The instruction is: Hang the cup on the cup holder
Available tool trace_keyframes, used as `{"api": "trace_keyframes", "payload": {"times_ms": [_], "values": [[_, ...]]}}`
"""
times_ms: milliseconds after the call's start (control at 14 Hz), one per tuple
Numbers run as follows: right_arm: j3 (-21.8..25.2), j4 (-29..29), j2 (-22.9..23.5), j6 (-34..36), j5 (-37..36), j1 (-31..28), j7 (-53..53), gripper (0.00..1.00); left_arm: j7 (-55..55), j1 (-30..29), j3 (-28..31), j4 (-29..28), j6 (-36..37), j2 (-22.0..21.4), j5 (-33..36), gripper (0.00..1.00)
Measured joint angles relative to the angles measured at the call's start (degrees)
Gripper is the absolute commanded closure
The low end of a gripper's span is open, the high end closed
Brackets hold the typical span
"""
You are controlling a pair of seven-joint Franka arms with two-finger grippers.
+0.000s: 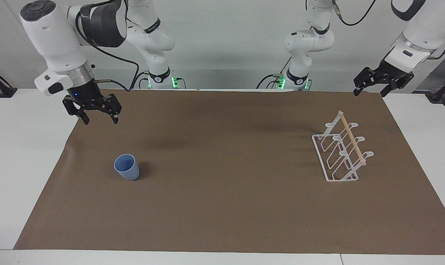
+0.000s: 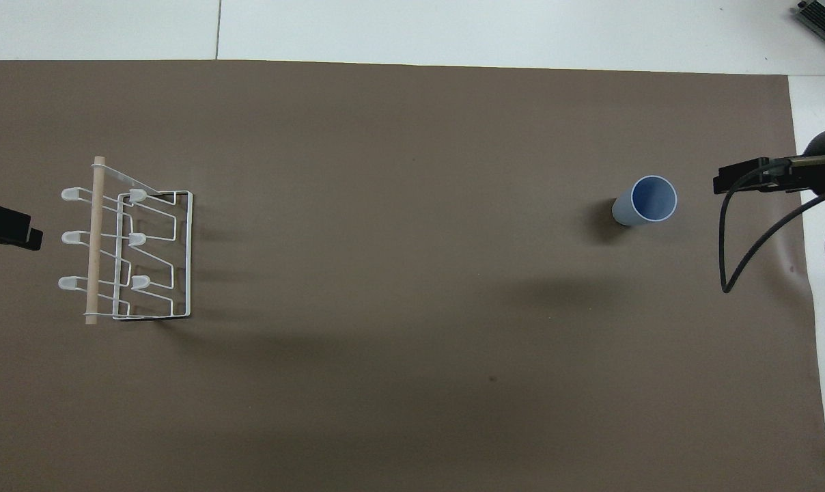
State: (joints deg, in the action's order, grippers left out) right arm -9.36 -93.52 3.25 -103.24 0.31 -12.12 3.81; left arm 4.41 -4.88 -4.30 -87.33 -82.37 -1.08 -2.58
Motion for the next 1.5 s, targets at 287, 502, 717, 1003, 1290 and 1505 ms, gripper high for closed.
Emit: {"api": "trace_keyframes", "payload": {"times_ms": [287,502,717,1003,1290,1505], "values": [[0.0,-0.09,-0.09,0.0,0.0,0.0,0.0,0.0,0.0,0.0,0.0,0.0,0.0,0.0,0.0,0.0],[-0.08,-0.22,-0.22,0.0,0.01,0.2,0.0,0.0,0.0,0.0,0.0,0.0,0.0,0.0,0.0,0.0],[-0.13,-0.26,-0.27,0.0,0.01,0.53,-0.02,0.0,0.0,0.0,0.0,0.0,0.0,0.0,0.0,0.0],[-0.13,-0.3,-0.28,0.0,0.01,0.53,-0.02,0.0,0.0,0.0,0.0,0.0,0.0,0.0,0.0,0.0],[-0.08,-0.33,-0.28,0.12,0.01,0.5,-0.07,0.0,0.0,0.0,0.0,0.0,0.0,0.0,0.0,0.0],[-0.07,-0.34,-0.29,1.91,0.01,0.49,-0.07,0.0,0.0,0.0,0.0,0.0,0.0,0.0,0.0,0.0]]}}
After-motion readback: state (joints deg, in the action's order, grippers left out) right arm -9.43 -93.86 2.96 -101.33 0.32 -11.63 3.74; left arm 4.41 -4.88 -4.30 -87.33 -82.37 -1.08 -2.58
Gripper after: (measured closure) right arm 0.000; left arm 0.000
